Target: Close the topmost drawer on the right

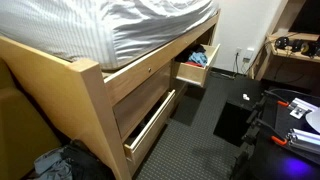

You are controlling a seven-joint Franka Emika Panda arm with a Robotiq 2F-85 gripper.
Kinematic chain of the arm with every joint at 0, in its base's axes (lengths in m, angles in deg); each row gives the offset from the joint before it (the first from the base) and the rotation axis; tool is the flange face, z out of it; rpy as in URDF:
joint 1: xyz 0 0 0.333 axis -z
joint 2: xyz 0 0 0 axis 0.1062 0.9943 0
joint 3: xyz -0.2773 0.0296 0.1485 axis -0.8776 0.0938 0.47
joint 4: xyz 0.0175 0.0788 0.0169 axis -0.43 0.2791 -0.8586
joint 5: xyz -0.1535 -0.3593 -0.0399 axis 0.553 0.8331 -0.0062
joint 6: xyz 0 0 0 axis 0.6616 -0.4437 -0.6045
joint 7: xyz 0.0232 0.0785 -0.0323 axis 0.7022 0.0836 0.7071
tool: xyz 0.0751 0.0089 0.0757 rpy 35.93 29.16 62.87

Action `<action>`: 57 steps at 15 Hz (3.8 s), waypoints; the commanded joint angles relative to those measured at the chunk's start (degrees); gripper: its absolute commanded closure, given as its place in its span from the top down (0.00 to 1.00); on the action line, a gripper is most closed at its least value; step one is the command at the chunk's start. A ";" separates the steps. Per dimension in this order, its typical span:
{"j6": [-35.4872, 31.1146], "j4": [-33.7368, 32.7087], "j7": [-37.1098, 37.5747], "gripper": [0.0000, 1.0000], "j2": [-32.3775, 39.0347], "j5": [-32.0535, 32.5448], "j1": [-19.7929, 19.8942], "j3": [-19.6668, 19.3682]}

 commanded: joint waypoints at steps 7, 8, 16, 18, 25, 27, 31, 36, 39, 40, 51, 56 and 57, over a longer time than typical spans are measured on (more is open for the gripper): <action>9.60 -11.75 14.54 1.00 -0.30 -5.34 2.45 6.68; 11.50 -15.19 19.27 1.00 -0.03 -6.45 2.79 8.08; 15.54 -33.36 49.45 1.00 1.36 -5.69 1.95 17.90; 17.54 -37.82 54.76 1.00 2.68 -5.61 2.65 20.04; 18.78 -25.31 56.42 1.00 1.61 1.72 4.30 15.33; 18.24 -18.37 57.29 1.00 0.46 3.53 4.47 12.10; 14.64 -6.31 60.09 1.00 1.64 4.85 6.57 6.66; 6.92 7.20 54.94 1.00 4.42 3.09 9.08 -3.68; -5.90 12.22 55.45 1.00 4.97 17.42 11.82 -3.49; -9.81 13.80 56.79 1.00 5.01 20.87 12.46 -3.51; -14.13 16.48 70.13 1.00 6.44 24.25 12.17 -4.57; -14.81 19.81 74.69 1.00 -0.77 32.71 18.57 -7.57; -14.23 21.37 75.54 1.00 -3.32 34.35 20.29 -8.97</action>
